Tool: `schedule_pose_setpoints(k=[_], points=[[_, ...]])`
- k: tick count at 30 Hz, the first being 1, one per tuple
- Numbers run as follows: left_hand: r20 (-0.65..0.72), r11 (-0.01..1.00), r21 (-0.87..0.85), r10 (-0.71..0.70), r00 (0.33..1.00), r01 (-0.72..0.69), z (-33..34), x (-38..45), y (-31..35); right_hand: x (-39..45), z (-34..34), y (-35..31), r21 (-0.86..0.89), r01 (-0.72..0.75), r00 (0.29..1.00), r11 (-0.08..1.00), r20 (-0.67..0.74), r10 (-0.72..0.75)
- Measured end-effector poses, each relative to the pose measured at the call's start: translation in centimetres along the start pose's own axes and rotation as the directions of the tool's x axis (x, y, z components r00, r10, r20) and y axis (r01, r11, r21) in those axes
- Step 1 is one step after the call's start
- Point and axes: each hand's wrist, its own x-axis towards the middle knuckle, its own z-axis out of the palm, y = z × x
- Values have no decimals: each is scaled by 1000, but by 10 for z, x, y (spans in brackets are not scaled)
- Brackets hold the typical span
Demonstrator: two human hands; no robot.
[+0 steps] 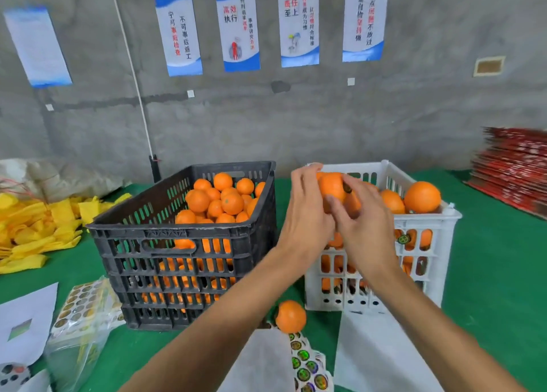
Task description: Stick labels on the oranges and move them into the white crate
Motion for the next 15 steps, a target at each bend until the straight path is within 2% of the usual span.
schedule_pose_setpoints(k=[2,5,7,9,12,15], points=[[55,999,14,-42,998,41,21,35,11,29,-8,3,-36,-62,997,997,-42,61],[218,999,-31,-23,976,31,43,76,13,53,-13,10,-91,-139,989,986,-70,132],[301,998,-30,-36,953,47,51,95,10,60,-14,14,-153,-164,986,974,-17,164],[366,996,84,-70,928,42,53,105,5,63,-14,20,-203,-159,985,966,41,170],[384,981,195,-67,921,-9,35,109,-11,61,-12,22,-214,-99,991,972,63,115],[327,941,338,-103,939,-15,-5,113,-39,56,2,13,-197,10,986,980,168,24]])
